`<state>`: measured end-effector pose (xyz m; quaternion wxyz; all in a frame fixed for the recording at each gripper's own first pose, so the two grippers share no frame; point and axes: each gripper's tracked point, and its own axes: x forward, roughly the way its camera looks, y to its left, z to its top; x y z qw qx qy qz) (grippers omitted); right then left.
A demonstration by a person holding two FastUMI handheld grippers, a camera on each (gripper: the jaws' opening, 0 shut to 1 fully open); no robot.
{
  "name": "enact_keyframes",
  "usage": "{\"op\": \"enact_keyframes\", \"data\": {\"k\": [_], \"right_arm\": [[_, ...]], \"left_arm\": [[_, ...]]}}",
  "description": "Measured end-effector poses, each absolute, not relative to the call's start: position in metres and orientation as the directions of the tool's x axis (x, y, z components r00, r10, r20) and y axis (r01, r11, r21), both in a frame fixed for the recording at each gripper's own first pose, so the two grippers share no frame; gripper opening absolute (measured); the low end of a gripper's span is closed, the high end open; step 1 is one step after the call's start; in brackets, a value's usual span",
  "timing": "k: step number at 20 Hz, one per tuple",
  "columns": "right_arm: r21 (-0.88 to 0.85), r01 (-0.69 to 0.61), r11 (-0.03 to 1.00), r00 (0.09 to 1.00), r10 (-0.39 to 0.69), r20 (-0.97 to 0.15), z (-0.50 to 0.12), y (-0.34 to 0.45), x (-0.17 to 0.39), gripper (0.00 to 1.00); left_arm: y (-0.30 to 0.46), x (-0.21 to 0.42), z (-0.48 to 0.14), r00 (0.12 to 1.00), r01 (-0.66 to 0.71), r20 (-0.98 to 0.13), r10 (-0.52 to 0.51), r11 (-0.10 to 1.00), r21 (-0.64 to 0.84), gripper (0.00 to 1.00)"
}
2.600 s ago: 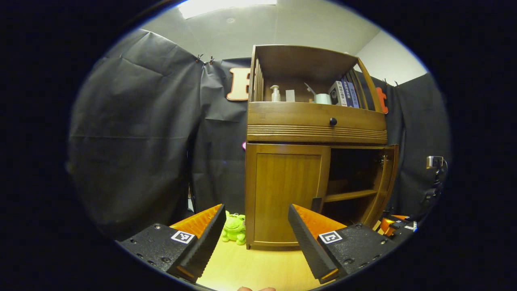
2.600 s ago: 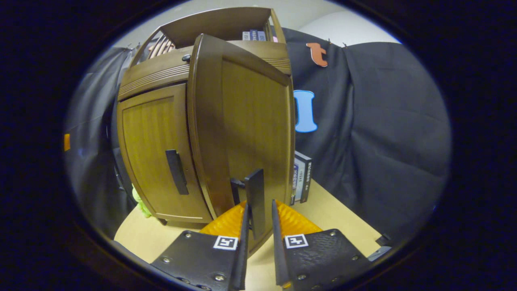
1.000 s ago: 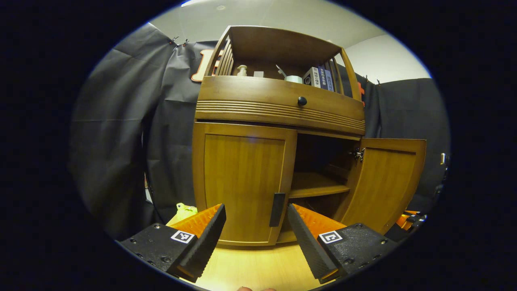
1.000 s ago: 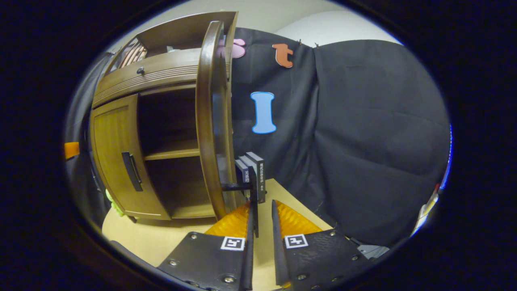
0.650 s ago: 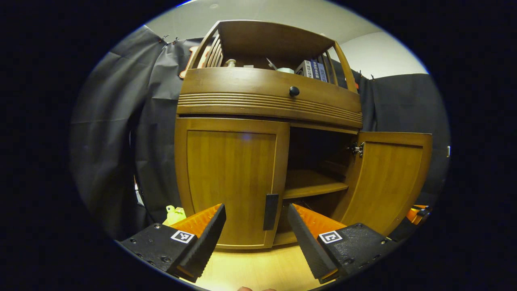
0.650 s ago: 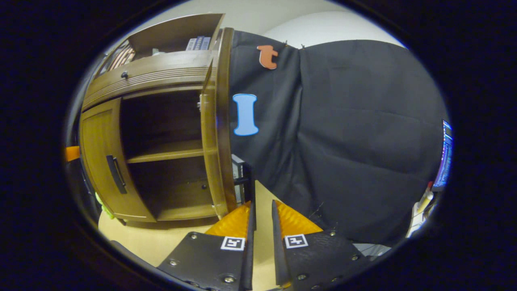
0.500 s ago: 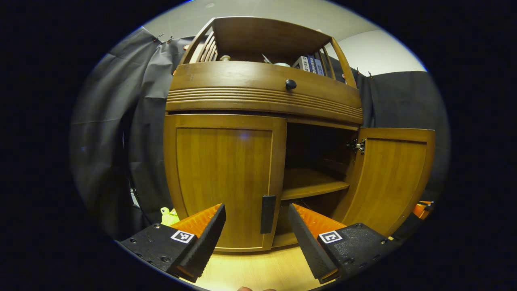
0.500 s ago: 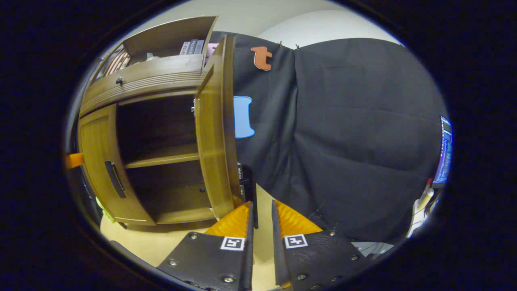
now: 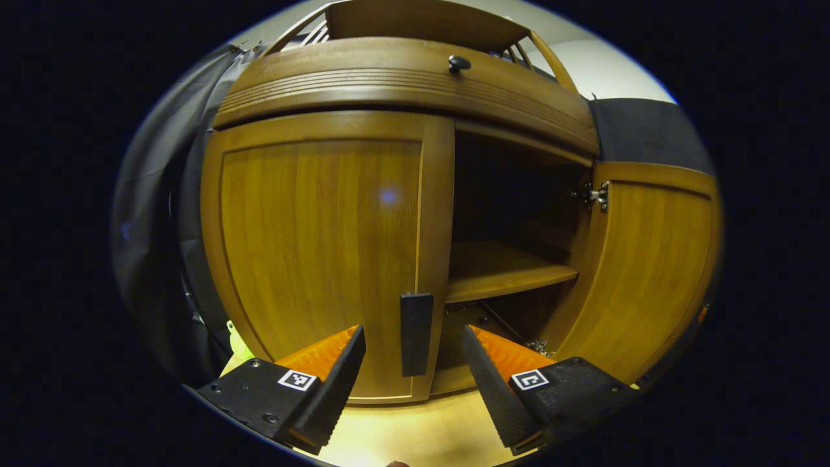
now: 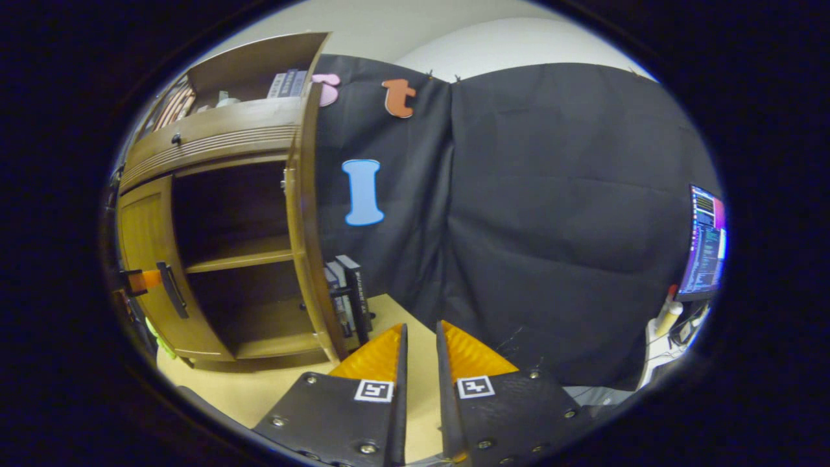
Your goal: Open the right door of the double-door shoe cabinet with the right hand, and open the left door with the left hand.
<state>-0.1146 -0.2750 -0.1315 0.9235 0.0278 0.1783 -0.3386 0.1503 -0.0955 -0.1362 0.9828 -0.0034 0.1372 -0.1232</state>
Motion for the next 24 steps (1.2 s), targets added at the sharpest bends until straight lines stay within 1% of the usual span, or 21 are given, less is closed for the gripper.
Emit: {"op": "enact_keyframes", "data": {"k": [2, 3, 4, 6, 7, 9, 10, 11, 12, 14, 16, 17, 19, 21, 24], "right_arm": [[-0.073, 0.664, 0.744, 0.682, -0.643, -0.349, -0.130, -0.286, -0.131, 0.22], [-0.074, 0.676, 0.733, 0.670, -0.654, -0.350, -0.131, -0.291, -0.137, 0.22], [-0.075, 0.686, 0.723, 0.660, -0.663, -0.353, -0.131, -0.294, -0.143, 0.22], [-0.080, 0.700, 0.710, 0.645, -0.676, -0.356, -0.133, -0.299, -0.152, 0.22], [-0.084, 0.704, 0.705, 0.640, -0.681, -0.357, -0.134, -0.300, -0.154, 0.22], [-0.090, 0.709, 0.699, 0.632, -0.687, -0.358, -0.134, -0.303, -0.159, 0.22], [-0.089, 0.711, 0.697, 0.631, -0.689, -0.357, -0.133, -0.304, -0.161, 0.22], [-0.087, 0.713, 0.696, 0.630, -0.690, -0.357, -0.133, -0.305, -0.161, 0.22], [-0.087, 0.713, 0.696, 0.630, -0.690, -0.357, -0.132, -0.306, -0.160, 0.22], [-0.085, 0.707, 0.702, 0.636, -0.684, -0.356, -0.132, -0.304, -0.158, 0.22], [-0.086, 0.699, 0.710, 0.644, -0.677, -0.357, -0.134, -0.302, -0.156, 0.22], [-0.084, 0.694, 0.715, 0.648, -0.672, -0.359, -0.133, -0.300, -0.154, 0.22], [-0.079, 0.686, 0.723, 0.657, -0.663, -0.359, -0.134, -0.295, -0.151, 0.22], [-0.073, 0.675, 0.734, 0.669, -0.650, -0.359, -0.134, -0.291, -0.146, 0.22], [-0.072, 0.655, 0.752, 0.686, -0.632, -0.360, -0.132, -0.284, -0.140, 0.22]], "left_arm": [[-0.099, 0.164, -0.150, 0.926, 0.236, -0.294, -0.236, 0.971, -0.037, 0.93], [-0.098, 0.171, -0.154, 0.926, 0.228, -0.302, -0.228, 0.973, -0.036, 0.90], [-0.096, 0.177, -0.160, 0.925, 0.220, -0.310, -0.219, 0.975, -0.033, 0.86], [-0.098, 0.187, -0.165, 0.928, 0.207, -0.312, -0.205, 0.978, -0.025, 0.84], [-0.098, 0.191, -0.164, 0.929, 0.210, -0.307, -0.205, 0.978, -0.017, 0.80], [-0.100, 0.197, -0.164, 0.931, 0.218, -0.300, -0.209, 0.976, -0.005, 0.70], [-0.103, 0.198, -0.163, 0.930, 0.226, -0.295, -0.217, 0.974, -0.005, 0.62], [-0.107, 0.197, -0.163, 0.929, 0.231, -0.294, -0.223, 0.973, -0.006, 0.58], [-0.110, 0.197, -0.163, 0.929, 0.238, -0.291, -0.229, 0.971, -0.006, 0.48], [-0.111, 0.198, -0.163, 0.932, 0.231, -0.288, -0.220, 0.973, 0.005, 0.37], [-0.111, 0.198, -0.162, 0.932, 0.234, -0.284, -0.225, 0.972, -0.004, 0.36], [-0.111, 0.196, -0.163, 0.929, 0.237, -0.292, -0.229, 0.972, -0.007, 0.33], [-0.110, 0.194, -0.163, 0.927, 0.234, -0.298, -0.228, 0.972, -0.015, 0.34], [-0.110, 0.191, -0.162, 0.928, 0.232, -0.296, -0.227, 0.973, -0.018, 0.33], [-0.106, 0.171, -0.162, 0.926, 0.237, -0.297, -0.231, 0.971, -0.018, 0.32]]}}
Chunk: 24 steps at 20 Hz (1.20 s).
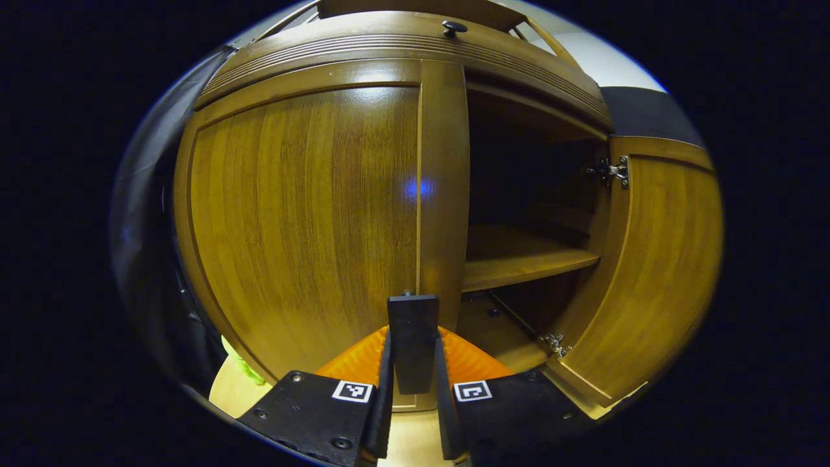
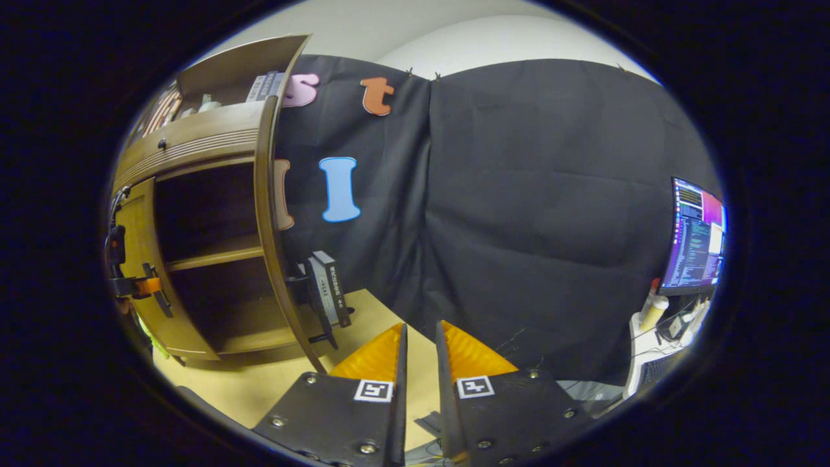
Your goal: Open the right door of the double-door shoe cabinet with the right hand, and open the left door with the left hand.
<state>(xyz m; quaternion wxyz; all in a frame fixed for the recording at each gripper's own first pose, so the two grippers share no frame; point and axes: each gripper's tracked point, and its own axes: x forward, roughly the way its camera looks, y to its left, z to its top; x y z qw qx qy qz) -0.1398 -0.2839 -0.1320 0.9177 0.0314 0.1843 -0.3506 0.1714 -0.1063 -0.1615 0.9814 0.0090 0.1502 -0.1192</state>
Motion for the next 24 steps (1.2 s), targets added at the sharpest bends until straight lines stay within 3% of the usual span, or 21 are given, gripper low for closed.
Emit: {"op": "enact_keyframes", "data": {"k": [2, 6, 18, 24], "right_arm": [[-0.066, 0.642, 0.763, 0.698, -0.619, -0.360, -0.131, -0.280, -0.136, 0.22], [-0.061, 0.610, 0.790, 0.724, -0.587, -0.363, -0.130, -0.268, -0.127, 0.22], [-0.051, 0.482, 0.875, 0.799, -0.463, -0.384, -0.128, -0.228, -0.107, 0.22], [-0.032, 0.404, 0.914, 0.835, -0.383, -0.395, -0.131, -0.199, -0.087, 0.22]], "left_arm": [[-0.102, 0.161, -0.159, 0.926, 0.238, -0.297, -0.234, 0.971, -0.022, 0.34], [-0.094, 0.139, -0.156, 0.929, 0.225, -0.295, -0.223, 0.974, -0.026, 0.29], [-0.055, 0.073, -0.149, 0.947, 0.140, -0.285, -0.148, 0.989, -0.048, 0.34], [-0.034, 0.049, -0.148, 0.952, 0.088, -0.287, -0.106, 0.993, -0.076, 0.27]]}}
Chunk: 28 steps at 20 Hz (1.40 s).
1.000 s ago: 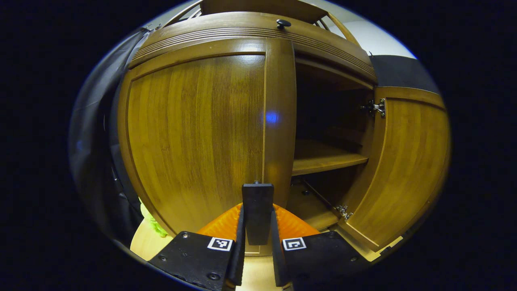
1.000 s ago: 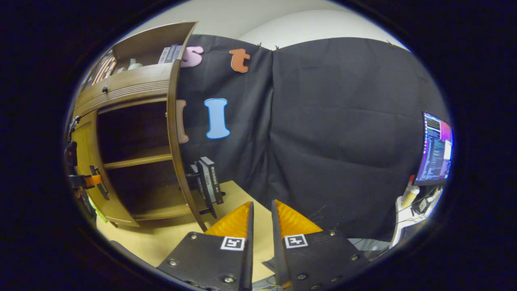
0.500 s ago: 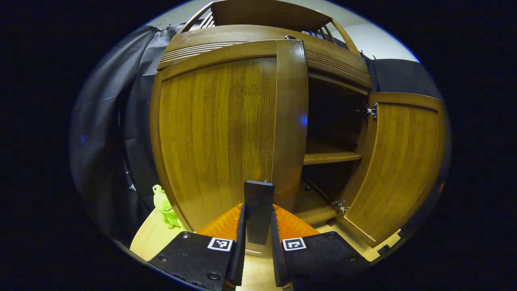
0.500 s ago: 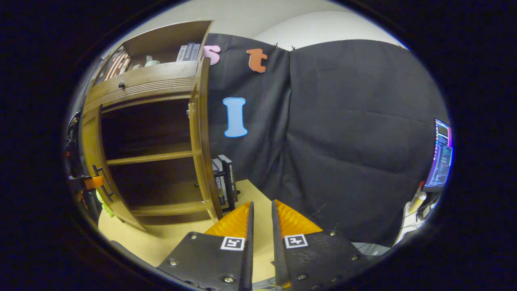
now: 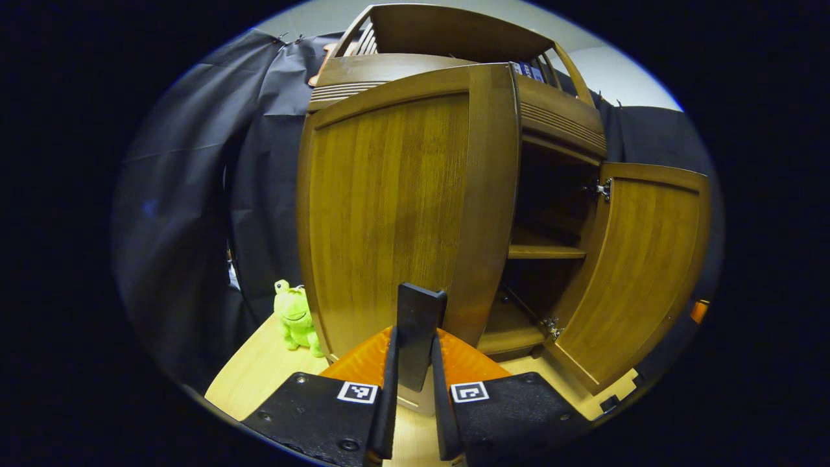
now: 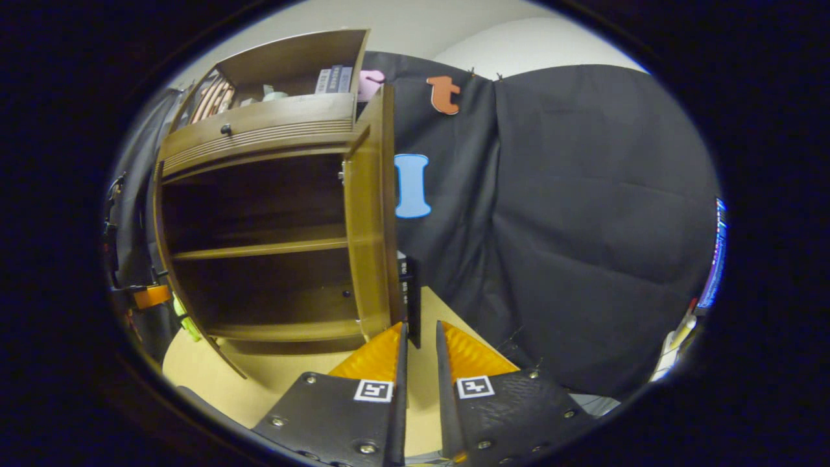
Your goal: Open the right door of the double-door shoe cabinet with the right hand, and open the left door with the left hand.
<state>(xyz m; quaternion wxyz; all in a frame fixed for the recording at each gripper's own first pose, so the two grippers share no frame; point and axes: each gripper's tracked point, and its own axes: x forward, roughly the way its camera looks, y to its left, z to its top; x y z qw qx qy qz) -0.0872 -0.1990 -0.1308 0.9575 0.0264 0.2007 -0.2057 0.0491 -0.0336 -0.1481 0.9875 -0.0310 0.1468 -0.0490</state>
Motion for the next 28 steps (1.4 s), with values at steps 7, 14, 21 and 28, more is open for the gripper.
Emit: {"op": "enact_keyframes", "data": {"k": [7, 14, 21, 28], "right_arm": [[-0.010, 0.315, 0.949, 0.863, -0.291, -0.414, -0.142, -0.167, -0.067, 0.22], [0.009, 0.253, 0.968, 0.878, -0.225, -0.422, -0.148, -0.144, -0.053, 0.22], [0.033, 0.195, 0.980, 0.889, -0.163, -0.427, -0.154, -0.120, -0.039, 0.22], [0.048, 0.128, 0.991, 0.897, -0.096, -0.432, -0.159, -0.091, -0.027, 0.22]], "left_arm": [[-0.012, 0.029, -0.147, 0.955, 0.050, -0.288, -0.070, 0.996, -0.075, 0.17], [0.008, 0.016, -0.146, 0.957, 0.009, -0.288, -0.028, 0.998, -0.066, 0.12], [0.037, 0.003, -0.145, 0.958, -0.045, -0.286, 0.026, 0.997, -0.058, 0.07], [0.078, -0.007, -0.143, 0.952, -0.117, -0.288, 0.107, 0.993, -0.020, 0.06]]}}
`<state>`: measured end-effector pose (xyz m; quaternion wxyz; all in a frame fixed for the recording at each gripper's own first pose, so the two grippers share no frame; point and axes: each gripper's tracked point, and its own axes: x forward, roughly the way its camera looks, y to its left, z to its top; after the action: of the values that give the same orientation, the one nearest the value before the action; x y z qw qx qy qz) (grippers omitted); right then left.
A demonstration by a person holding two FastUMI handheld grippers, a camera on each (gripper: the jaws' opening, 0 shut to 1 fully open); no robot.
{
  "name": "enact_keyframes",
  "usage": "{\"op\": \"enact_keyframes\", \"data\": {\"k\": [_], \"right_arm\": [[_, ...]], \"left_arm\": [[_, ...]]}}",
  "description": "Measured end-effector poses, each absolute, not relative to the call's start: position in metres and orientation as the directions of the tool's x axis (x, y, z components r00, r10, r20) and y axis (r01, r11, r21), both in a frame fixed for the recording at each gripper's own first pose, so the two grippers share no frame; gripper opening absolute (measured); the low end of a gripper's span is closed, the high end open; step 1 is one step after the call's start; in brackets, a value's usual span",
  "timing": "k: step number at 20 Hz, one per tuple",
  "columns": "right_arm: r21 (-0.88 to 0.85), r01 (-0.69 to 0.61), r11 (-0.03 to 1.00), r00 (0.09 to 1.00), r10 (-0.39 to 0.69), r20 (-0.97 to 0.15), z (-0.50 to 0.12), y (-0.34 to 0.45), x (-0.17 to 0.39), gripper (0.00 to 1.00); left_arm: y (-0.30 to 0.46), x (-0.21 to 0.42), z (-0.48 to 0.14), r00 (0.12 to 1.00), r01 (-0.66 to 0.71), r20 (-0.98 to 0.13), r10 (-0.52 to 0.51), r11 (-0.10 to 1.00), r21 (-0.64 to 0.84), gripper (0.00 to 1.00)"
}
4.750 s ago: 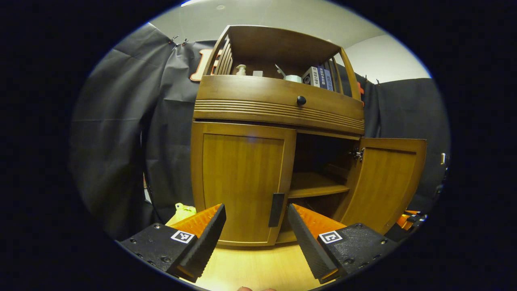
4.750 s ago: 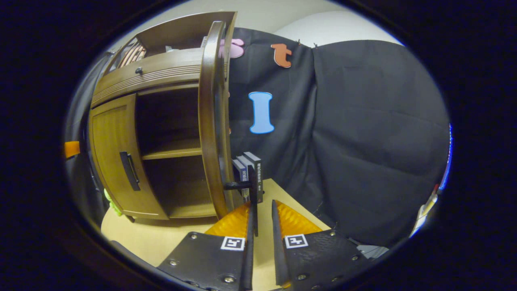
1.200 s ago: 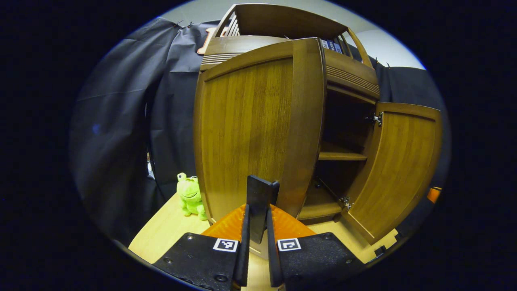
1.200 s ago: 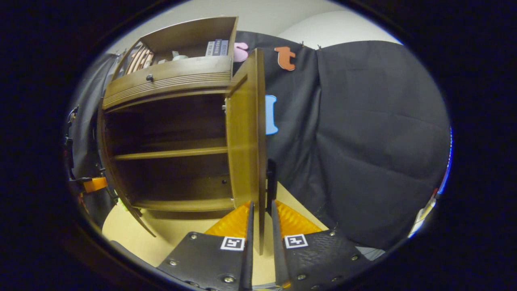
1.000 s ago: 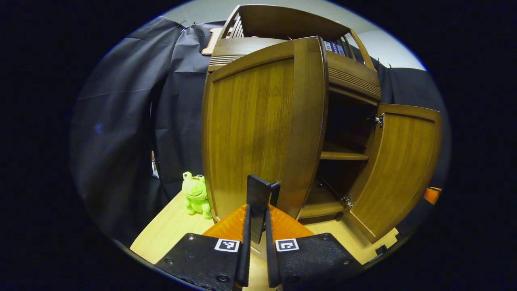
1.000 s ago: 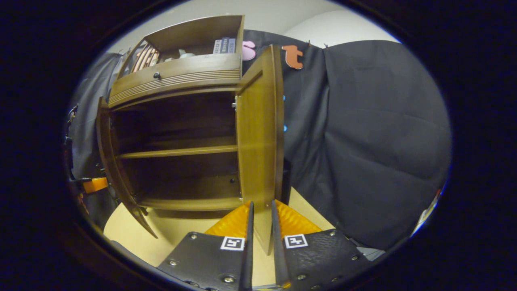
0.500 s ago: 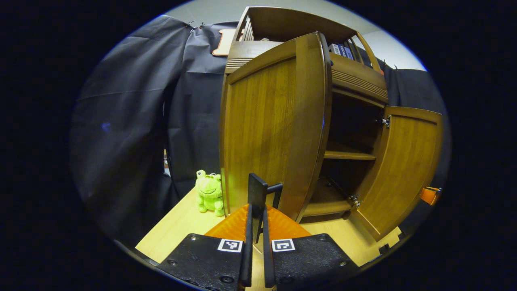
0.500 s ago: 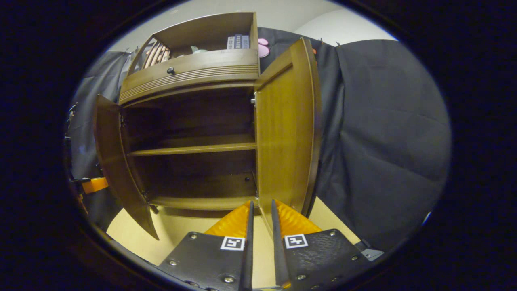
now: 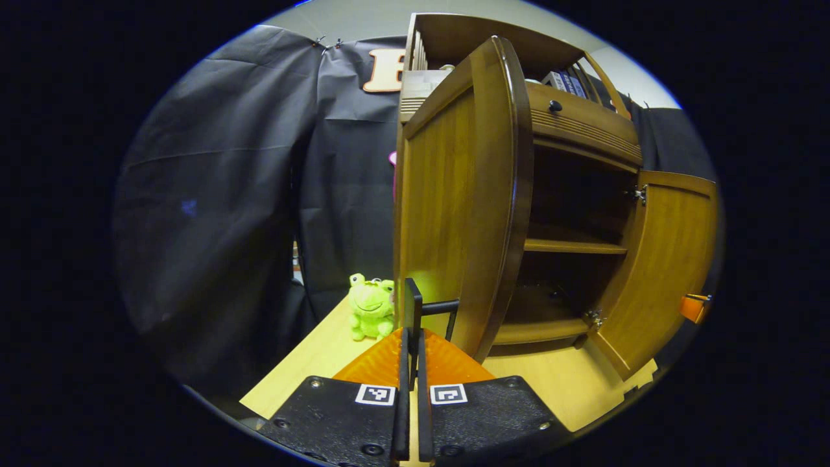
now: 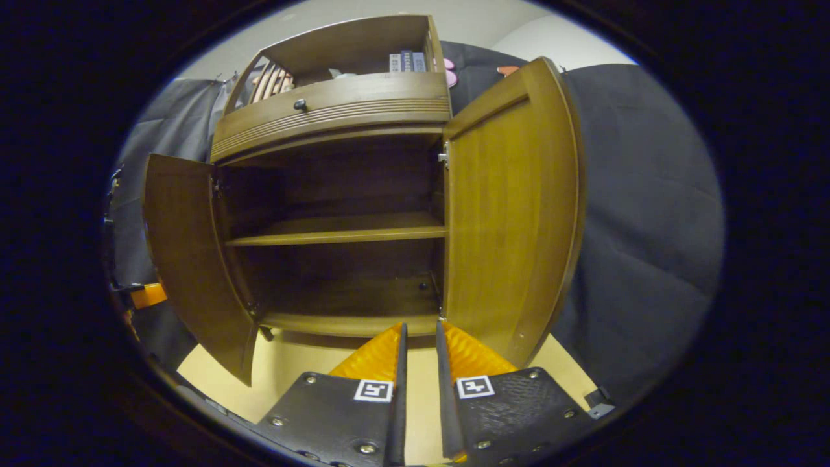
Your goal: Open the right door of the double-door shoe cabinet with the right hand, and open the left door with the left hand.
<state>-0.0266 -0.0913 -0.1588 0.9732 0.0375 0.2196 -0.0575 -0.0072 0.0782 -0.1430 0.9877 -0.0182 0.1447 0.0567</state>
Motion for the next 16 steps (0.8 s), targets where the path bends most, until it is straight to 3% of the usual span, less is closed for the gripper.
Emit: {"op": "enact_keyframes", "data": {"k": [6, 11, 13, 16], "right_arm": [[0.065, 0.106, 0.992, 0.898, -0.068, -0.434, -0.163, -0.077, -0.023, 0.22], [0.080, 0.096, 0.992, 0.898, -0.051, -0.436, -0.165, -0.068, -0.020, 0.22], [0.092, 0.091, 0.992, 0.899, -0.042, -0.435, -0.166, -0.065, -0.018, 0.22], [0.097, 0.076, 0.992, 0.898, -0.026, -0.439, -0.168, -0.059, -0.014, 0.22]], "left_arm": [[0.114, -0.010, -0.143, 0.943, -0.180, -0.288, 0.167, 0.983, -0.020, 0.05], [0.124, -0.013, -0.142, 0.946, -0.159, -0.287, 0.148, 0.987, -0.015, 0.03], [0.128, -0.016, -0.140, 0.947, -0.158, -0.284, 0.152, 0.987, 0.000, 0.08], [0.135, -0.020, -0.137, 0.943, -0.177, -0.282, 0.174, 0.984, 0.012, 0.03]]}}
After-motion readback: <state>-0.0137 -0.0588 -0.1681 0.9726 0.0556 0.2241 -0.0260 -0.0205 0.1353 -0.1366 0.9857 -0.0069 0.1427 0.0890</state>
